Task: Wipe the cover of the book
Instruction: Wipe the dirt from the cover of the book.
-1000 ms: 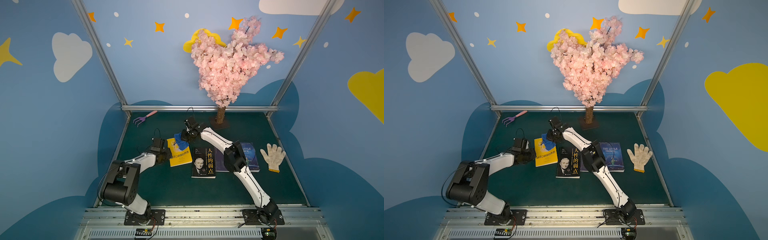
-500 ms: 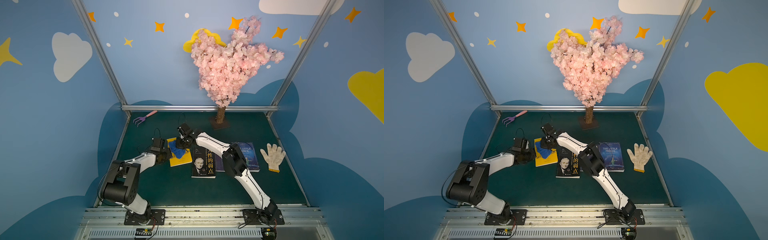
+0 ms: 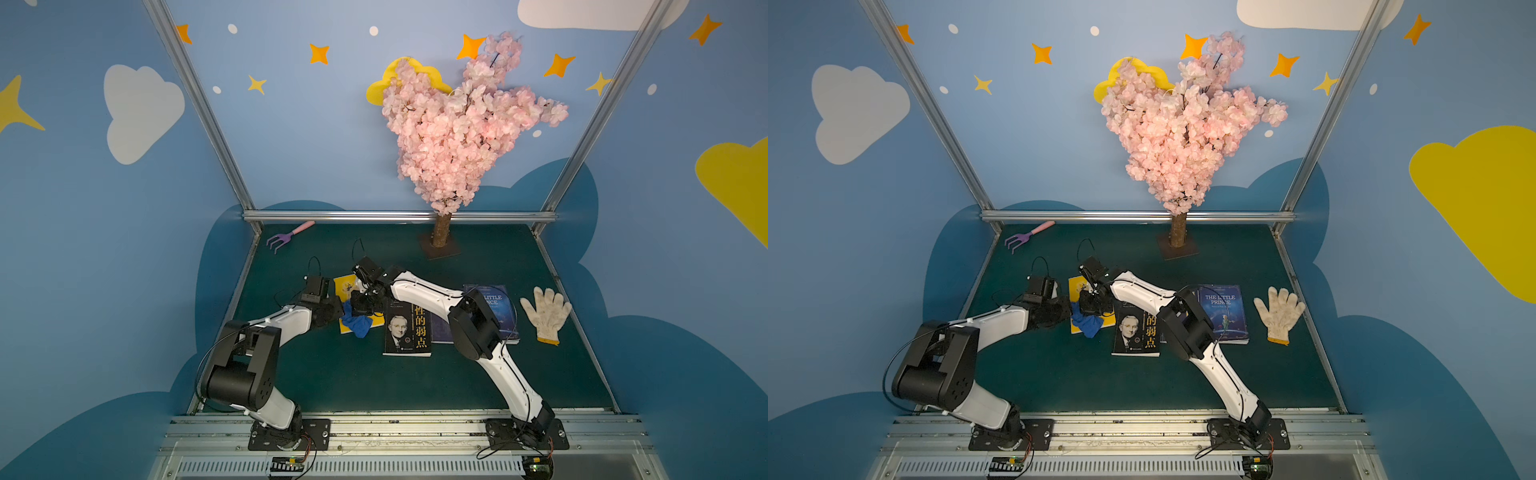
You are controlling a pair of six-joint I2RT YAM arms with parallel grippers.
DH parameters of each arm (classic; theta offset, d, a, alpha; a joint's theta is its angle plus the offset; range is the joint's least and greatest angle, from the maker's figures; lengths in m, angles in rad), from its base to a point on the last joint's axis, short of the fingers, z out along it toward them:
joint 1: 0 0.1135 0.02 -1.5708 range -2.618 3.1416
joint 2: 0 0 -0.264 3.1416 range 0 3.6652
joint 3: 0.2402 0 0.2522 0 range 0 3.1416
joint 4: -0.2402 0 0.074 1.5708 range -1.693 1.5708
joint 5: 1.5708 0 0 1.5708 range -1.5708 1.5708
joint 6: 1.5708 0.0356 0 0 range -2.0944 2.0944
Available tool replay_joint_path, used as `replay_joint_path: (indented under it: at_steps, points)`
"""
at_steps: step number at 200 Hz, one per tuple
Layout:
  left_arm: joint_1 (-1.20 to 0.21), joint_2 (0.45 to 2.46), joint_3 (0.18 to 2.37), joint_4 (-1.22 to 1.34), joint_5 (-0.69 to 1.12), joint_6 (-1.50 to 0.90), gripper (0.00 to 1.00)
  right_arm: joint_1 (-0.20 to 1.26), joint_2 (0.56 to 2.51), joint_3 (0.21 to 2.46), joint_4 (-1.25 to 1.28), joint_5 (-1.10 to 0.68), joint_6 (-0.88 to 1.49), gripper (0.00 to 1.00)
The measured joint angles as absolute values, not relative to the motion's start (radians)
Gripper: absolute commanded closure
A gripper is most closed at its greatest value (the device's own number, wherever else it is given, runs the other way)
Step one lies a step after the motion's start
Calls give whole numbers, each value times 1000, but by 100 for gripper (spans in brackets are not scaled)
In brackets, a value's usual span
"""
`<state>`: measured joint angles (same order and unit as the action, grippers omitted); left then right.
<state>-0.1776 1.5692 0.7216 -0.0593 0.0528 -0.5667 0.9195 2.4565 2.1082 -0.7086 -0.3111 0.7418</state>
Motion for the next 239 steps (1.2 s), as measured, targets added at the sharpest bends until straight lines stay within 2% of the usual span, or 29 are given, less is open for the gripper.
replay_joint_path:
  at_steps: [25, 66, 87, 107, 148, 171, 194, 239]
  points:
    - [-178, 1569, 722, -59, 53, -567, 97, 905, 2472, 2135, -751, -325, 720, 100]
    - [-178, 1569, 722, -59, 55, -567, 97, 842, 2349, 1927, -699, -326, 693, 100]
    - [-178, 1569, 722, -59, 56, -567, 97, 810, 2332, 1909, -709, -323, 689, 100]
    - [-178, 1570, 722, -59, 56, -567, 97, 814, 2383, 2009, -783, -309, 682, 100]
    - [-178, 1569, 722, -59, 53, -567, 97, 836, 2607, 2409, -892, -298, 680, 100]
    - [-178, 1569, 722, -59, 54, -567, 97, 825, 2644, 2471, -897, -319, 696, 100]
    - [-178, 1569, 722, -59, 54, -567, 97, 820, 2608, 2391, -859, -329, 694, 100]
    - [-178, 1569, 722, -59, 55, -567, 97, 839, 2406, 2027, -725, -291, 668, 100]
